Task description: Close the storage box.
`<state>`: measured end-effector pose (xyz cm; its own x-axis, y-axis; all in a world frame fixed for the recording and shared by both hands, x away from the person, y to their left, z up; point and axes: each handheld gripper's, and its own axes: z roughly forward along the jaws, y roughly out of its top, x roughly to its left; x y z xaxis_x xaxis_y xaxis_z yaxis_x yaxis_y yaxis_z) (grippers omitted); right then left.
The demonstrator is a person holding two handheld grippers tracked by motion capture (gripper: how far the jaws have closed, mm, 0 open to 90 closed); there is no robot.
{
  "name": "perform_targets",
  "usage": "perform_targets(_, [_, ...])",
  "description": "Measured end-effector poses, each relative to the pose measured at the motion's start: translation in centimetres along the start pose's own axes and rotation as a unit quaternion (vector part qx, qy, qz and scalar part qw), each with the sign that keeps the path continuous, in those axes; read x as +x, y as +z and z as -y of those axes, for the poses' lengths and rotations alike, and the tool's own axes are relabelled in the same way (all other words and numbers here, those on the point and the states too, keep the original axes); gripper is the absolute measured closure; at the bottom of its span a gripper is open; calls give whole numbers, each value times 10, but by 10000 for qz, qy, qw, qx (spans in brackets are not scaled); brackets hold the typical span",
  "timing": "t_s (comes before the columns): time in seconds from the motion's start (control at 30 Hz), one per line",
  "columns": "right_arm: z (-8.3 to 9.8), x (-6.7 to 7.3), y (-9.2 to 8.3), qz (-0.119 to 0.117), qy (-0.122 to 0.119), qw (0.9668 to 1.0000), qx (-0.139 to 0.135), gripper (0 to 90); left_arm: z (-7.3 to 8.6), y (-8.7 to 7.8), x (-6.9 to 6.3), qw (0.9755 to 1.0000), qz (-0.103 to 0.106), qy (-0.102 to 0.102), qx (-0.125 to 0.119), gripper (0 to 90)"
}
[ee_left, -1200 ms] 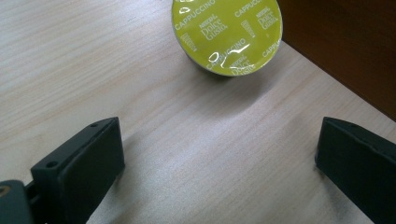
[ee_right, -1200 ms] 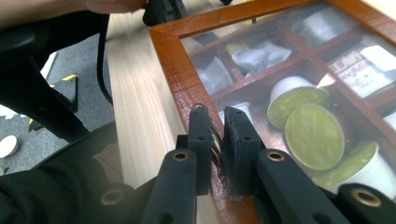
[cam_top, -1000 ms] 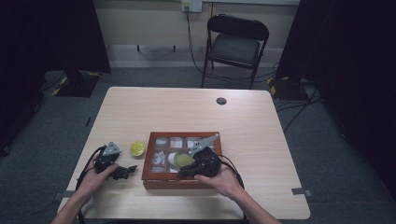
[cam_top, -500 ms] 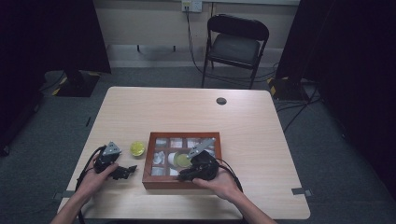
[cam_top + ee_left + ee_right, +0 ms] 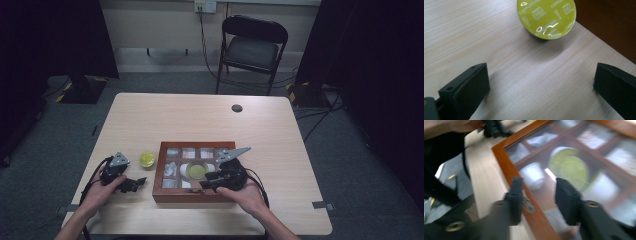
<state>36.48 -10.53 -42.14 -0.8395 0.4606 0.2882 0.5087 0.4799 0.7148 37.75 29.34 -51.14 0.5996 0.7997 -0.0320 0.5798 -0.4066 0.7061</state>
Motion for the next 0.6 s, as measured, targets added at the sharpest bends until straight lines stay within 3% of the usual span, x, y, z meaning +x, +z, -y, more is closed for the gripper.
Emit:
perform_targets(0.1, [6,-7,-15,179,151,9995,-230,498,1,-1,1,10000,-32,-30,3,2])
perform_targets(0.13, [9,-12,-23,348,262,9985,-322,467,1,-1,1,10000,-32,-32,5,2])
perform_targets(0.17, [9,-12,-23,348,262,9985,-322,467,1,-1,1,10000,-32,-32,5,2])
perform_targets(0.27, [15,-22,-33,633,415,9962,-422,413,1,-1,1,10000,-34,-30,3,1])
perform_targets(0.33, [24,-34,-43,954,625,9923,-472,373,1,-1,1,10000,-46,-55,-4,0])
perform_targets(0.37, [24,-34,-43,954,625,9923,-472,373,1,-1,1,10000,-46,-55,-4,0])
perform_targets(0.47, [34,-47,-53,1245,839,9870,-573,330,2,-2,2,9999,-68,-77,16,0])
perform_targets(0.6, [50,-69,-64,1569,1146,9796,-505,290,2,-2,3,9999,-91,-70,15,0])
